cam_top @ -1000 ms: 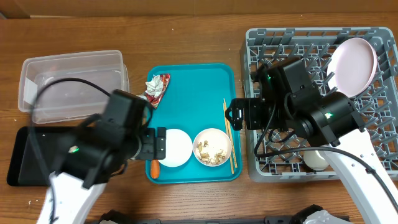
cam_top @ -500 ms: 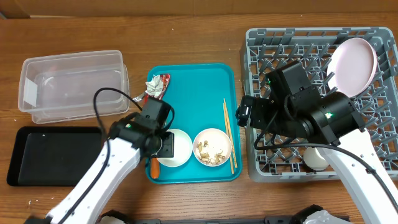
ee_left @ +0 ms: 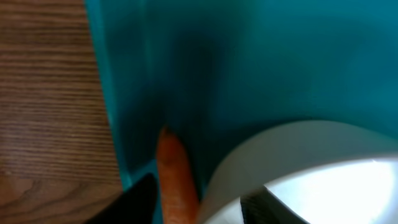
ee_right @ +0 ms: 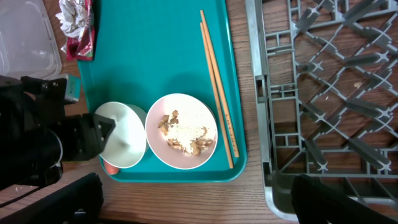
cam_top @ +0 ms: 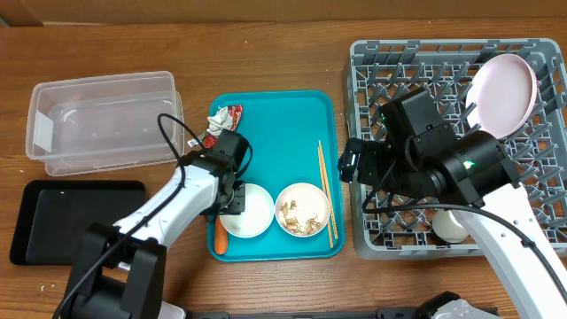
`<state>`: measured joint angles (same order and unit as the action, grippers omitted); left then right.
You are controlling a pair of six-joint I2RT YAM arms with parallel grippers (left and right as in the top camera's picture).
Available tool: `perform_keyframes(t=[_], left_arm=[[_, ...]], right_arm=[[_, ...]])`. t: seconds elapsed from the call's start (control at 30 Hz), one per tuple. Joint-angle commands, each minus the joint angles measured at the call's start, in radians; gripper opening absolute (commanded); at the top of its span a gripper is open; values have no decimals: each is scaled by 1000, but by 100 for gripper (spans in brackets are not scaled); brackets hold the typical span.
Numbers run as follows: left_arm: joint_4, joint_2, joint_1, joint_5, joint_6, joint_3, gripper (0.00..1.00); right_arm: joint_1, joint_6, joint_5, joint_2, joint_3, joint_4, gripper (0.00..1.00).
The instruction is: Sort waste into correct bins and load items into the dishwasher
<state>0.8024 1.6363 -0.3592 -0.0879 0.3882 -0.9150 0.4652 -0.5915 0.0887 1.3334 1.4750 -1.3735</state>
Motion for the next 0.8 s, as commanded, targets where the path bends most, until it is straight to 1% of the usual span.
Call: perform_keyframes(t=[0.0, 0.2, 0.3, 0.4, 0.67, 0.77], left_arm=[[-3, 5, 31, 16, -19, 9, 27], [-3, -14, 52, 106, -98, -7, 4], [30, -25, 53, 126, -104, -37, 4], [77, -39, 53, 116, -104, -85, 4], [239, -97, 61, 120, -106, -258, 4], [249, -130, 61, 197, -136, -295, 4]], right_arm=[[-2, -5, -14, -16, 0, 2, 100], [-2, -5, -23, -16, 0, 3, 100], [-2, -5, -29, -16, 0, 3, 100], [-2, -5, -29, -16, 0, 3, 100], [0, -2, -24, -16, 0, 2, 100], [7, 97, 50, -16, 0, 21, 100]])
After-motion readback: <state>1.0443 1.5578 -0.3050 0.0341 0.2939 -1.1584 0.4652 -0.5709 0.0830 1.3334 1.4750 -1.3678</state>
